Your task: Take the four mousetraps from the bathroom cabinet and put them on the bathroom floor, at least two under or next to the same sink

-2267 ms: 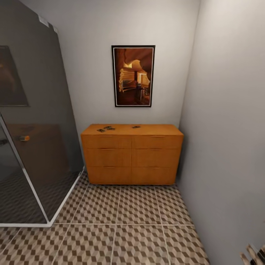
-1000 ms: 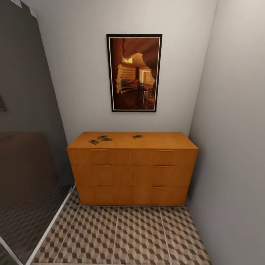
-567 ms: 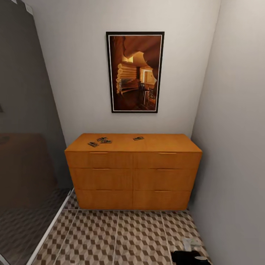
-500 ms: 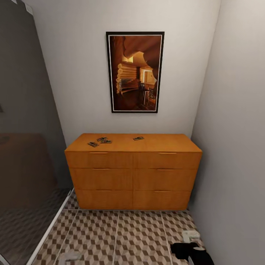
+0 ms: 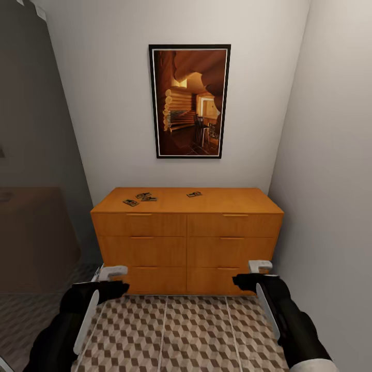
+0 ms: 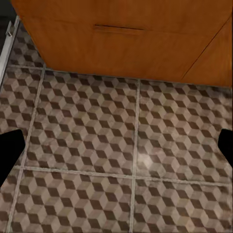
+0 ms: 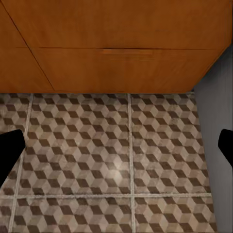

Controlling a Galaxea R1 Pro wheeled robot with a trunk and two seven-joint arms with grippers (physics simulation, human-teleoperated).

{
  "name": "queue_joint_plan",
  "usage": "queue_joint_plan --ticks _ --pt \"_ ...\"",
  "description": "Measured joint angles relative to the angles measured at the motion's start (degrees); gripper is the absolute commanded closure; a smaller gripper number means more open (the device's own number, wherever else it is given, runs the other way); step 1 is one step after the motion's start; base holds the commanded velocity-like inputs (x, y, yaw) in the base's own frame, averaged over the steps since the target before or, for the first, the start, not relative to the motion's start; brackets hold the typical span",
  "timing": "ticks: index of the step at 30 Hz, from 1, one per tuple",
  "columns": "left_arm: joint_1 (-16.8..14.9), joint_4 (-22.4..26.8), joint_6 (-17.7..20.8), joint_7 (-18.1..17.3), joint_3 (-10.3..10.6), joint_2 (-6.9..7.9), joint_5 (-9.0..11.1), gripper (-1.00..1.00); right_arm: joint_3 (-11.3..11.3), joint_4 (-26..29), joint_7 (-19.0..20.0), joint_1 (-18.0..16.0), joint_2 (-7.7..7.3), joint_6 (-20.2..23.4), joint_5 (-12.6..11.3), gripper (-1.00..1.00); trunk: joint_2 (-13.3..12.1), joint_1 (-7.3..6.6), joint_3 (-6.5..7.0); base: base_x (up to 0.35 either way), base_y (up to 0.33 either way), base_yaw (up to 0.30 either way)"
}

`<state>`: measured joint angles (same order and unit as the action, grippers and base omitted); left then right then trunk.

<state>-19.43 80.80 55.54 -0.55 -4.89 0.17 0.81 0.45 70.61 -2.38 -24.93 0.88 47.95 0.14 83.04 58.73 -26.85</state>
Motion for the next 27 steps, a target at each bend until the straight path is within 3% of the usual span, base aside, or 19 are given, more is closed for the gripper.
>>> queue_joint_plan --ticks 4,7,9,13,16,18,24,25,27 --pt "-6.72 0.22 1.80 -0.01 0.10 -0.44 1.35 -1.00 0.52 0.92 0.00 -6.04 0.32 3.31 -0.04 -1.00 0.00 0.00 0.00 0.000 0.000 0.000" --pt "-12.87 0.19 2.39 0.01 0.25 -1.80 4.12 -1.00 1.00 0.84 -0.02 -12.27 0.63 4.66 -0.11 -1.00 0.00 0.00 0.02 0.000 0.000 0.000" --pt "-15.27 0.10 2.48 0.04 0.25 -2.24 4.75 -1.00 1.23 0.39 -0.07 -14.95 0.80 4.93 -0.11 -1.00 0.00 0.00 0.00 0.000 0.000 0.000" --pt "-22.74 -1.61 2.65 0.06 0.22 -2.81 5.82 -1.00 1.94 -4.07 -1.27 -23.67 1.88 5.25 0.01 -1.00 0.00 0.00 0.02 0.000 0.000 0.000" --pt "-27.07 -3.83 2.68 0.06 0.19 -2.88 5.94 -1.00 2.06 -7.79 -2.72 -28.38 2.17 5.23 0.02 -1.00 0.00 0.00 0.00 0.000 0.000 0.000" --pt "-31.32 -7.14 2.68 0.07 0.18 -2.95 6.09 -1.00 2.13 -11.95 -4.42 -32.50 2.36 4.99 0.00 -1.00 0.00 0.00 0.01 0.000 0.000 0.000" --pt "-41.13 -17.06 2.60 0.13 0.16 -3.07 6.15 -1.00 2.17 -20.79 -7.11 -40.48 3.34 4.28 -0.14 -1.00 0.00 0.00 0.00 0.000 0.000 0.000" --pt "-44.53 -20.94 2.58 0.17 0.17 -3.09 6.22 -1.00 2.17 -23.39 -7.61 -42.88 3.86 3.84 -0.17 -1.00 0.00 0.00 0.01 0.000 0.000 0.000" --pt "-48.27 -24.91 2.56 0.19 0.18 -3.09 6.19 -1.00 2.16 -25.77 -8.05 -45.30 4.29 3.21 -0.17 -1.00 0.01 0.00 0.00 0.000 0.000 0.000"
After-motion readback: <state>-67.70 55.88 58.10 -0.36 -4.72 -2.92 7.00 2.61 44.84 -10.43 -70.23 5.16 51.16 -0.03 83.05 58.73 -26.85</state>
